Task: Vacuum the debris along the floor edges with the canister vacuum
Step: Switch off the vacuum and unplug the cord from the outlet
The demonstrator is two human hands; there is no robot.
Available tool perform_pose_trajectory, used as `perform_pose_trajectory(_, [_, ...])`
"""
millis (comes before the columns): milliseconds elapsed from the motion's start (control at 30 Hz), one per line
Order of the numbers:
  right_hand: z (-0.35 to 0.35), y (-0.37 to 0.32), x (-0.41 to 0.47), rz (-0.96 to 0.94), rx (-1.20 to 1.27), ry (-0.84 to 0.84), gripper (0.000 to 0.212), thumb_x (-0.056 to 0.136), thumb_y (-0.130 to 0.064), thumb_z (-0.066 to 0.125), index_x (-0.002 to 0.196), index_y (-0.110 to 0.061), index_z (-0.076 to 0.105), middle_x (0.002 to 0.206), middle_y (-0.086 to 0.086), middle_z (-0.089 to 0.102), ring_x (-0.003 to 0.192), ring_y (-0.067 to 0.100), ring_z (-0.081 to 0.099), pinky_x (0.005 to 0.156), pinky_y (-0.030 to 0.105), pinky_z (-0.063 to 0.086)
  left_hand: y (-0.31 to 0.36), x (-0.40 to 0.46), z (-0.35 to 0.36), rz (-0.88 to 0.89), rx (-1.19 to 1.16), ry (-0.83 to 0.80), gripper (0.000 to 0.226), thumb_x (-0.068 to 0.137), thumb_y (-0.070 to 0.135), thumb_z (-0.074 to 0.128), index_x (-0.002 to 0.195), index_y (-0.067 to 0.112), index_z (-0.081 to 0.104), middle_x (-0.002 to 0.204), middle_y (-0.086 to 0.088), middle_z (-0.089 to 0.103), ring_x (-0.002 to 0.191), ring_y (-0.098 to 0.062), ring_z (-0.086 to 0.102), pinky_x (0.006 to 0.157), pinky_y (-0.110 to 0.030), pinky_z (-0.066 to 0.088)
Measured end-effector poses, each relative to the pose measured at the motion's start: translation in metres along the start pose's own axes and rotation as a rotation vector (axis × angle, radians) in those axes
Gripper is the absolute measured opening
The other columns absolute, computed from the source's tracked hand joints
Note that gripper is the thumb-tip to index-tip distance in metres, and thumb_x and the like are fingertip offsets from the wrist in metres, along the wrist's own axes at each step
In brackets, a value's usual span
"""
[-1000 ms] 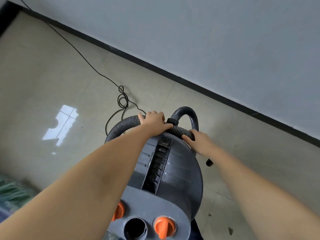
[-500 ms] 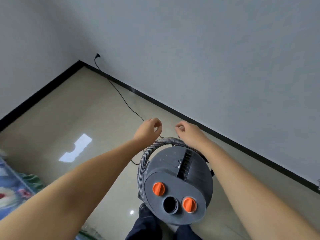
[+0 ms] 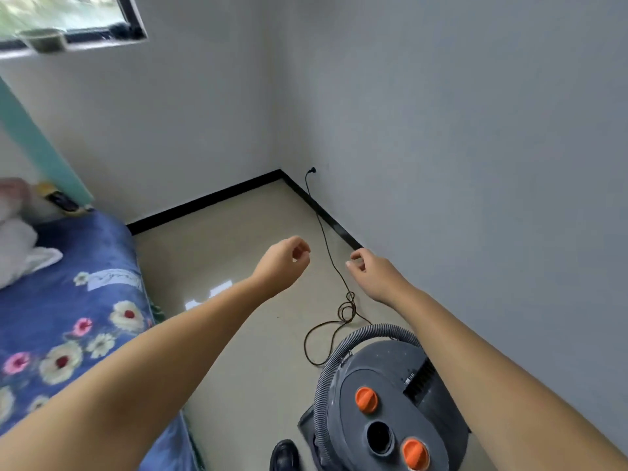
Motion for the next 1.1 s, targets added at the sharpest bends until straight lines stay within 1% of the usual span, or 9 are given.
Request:
perform_pose_trajectory(100, [0.003,-0.033,0.019,-0.031,0.005,0.017,0.039,0.098,-0.036,0.041,0.131,-0.015,0.045,0.116,0.007,0.059,0.092,0.018,0.051,0.078,0.028,0.039,-0.007,0.006,-0.028,-0.011,0.013,0.013,0.016,0.091,0.019,0.048,0.101,0.014,0.060,0.086,0.009,0.055,0.081,-0.014,0.055,0.070,-0.025,0.043])
perform_pose_trajectory(200, [0.012,-0.060,0.049,-0.042,0.003,0.013,0.039,0.097,-0.037,0.042,0.130,-0.016,0.045,0.108,0.002,0.055,0.089,0.016,0.049,0.077,0.026,0.037,-0.024,0.026,-0.050,-0.036,0.018,0.028,0.016,0.090,0.019,0.048,0.101,0.015,0.060,0.082,0.011,0.054,0.076,-0.015,0.054,0.068,-0.026,0.045])
perform_pose_trajectory(400, [0.028,-0.114,0.141,-0.015,-0.021,0.022,0.040,0.097,-0.036,0.042,0.131,-0.015,0.044,0.118,0.005,0.057,0.093,0.017,0.050,0.080,0.027,0.039,-0.084,0.093,-0.100,-0.043,0.030,-0.005,0.016,0.090,0.018,0.049,0.101,0.013,0.059,0.081,0.010,0.055,0.077,-0.016,0.055,0.072,-0.030,0.048])
perform_pose_trajectory(600, [0.047,-0.178,0.229,0.032,0.020,-0.008,0.039,0.097,-0.037,0.042,0.130,-0.017,0.044,0.104,-0.004,0.053,0.093,0.017,0.053,0.079,0.029,0.043,-0.130,0.165,-0.160,-0.043,0.065,-0.061,0.017,0.090,0.018,0.047,0.101,0.014,0.058,0.080,0.010,0.055,0.074,-0.016,0.054,0.070,-0.028,0.047])
perform_pose_trajectory(700, [0.051,-0.201,0.270,0.020,0.019,-0.022,0.039,0.096,-0.038,0.041,0.130,-0.018,0.044,0.106,-0.004,0.053,0.093,0.017,0.053,0.077,0.029,0.042,-0.146,0.203,-0.179,-0.047,0.043,-0.048,0.016,0.090,0.018,0.046,0.100,0.014,0.058,0.081,0.009,0.055,0.070,-0.016,0.052,0.064,-0.027,0.045])
perform_pose_trajectory(767, [0.050,-0.208,0.298,0.026,0.017,-0.021,0.038,0.097,-0.037,0.042,0.129,-0.017,0.044,0.110,-0.001,0.055,0.093,0.017,0.052,0.077,0.028,0.041,-0.156,0.229,-0.184,-0.051,0.033,-0.052,0.016,0.090,0.018,0.046,0.099,0.014,0.058,0.081,0.009,0.055,0.069,-0.015,0.051,0.062,-0.025,0.044])
perform_pose_trajectory(867, [0.048,-0.205,0.342,0.061,0.010,-0.014,0.038,0.097,-0.036,0.043,0.129,-0.016,0.045,0.118,0.003,0.057,0.097,0.018,0.052,0.083,0.028,0.041,-0.172,0.272,-0.183,-0.050,0.042,-0.088,0.017,0.089,0.018,0.046,0.100,0.014,0.059,0.081,0.009,0.055,0.074,-0.016,0.053,0.067,-0.027,0.046])
perform_pose_trajectory(967, [0.042,-0.196,0.397,0.110,-0.002,-0.016,0.038,0.098,-0.036,0.042,0.130,-0.016,0.045,0.119,0.004,0.056,0.097,0.017,0.050,0.082,0.027,0.040,-0.188,0.329,-0.180,-0.032,0.064,-0.125,0.016,0.089,0.017,0.046,0.098,0.014,0.059,0.084,0.008,0.055,0.076,-0.015,0.052,0.071,-0.028,0.046])
perform_pose_trajectory(1100, [0.025,-0.189,0.481,0.145,0.011,-0.012,0.035,0.098,-0.035,0.040,0.127,-0.016,0.046,0.118,0.004,0.057,0.103,0.020,0.057,0.089,0.033,0.045,-0.199,0.429,-0.180,-0.027,0.053,-0.148,0.018,0.090,0.016,0.044,0.098,0.013,0.059,0.080,0.008,0.054,0.072,-0.016,0.051,0.067,-0.029,0.046])
Point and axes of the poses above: each hand's wrist, its own x-axis towards the middle knuckle, its own z-axis out of the palm, y = z × x, the point moved 4 cm from there along x, towards the middle knuckle
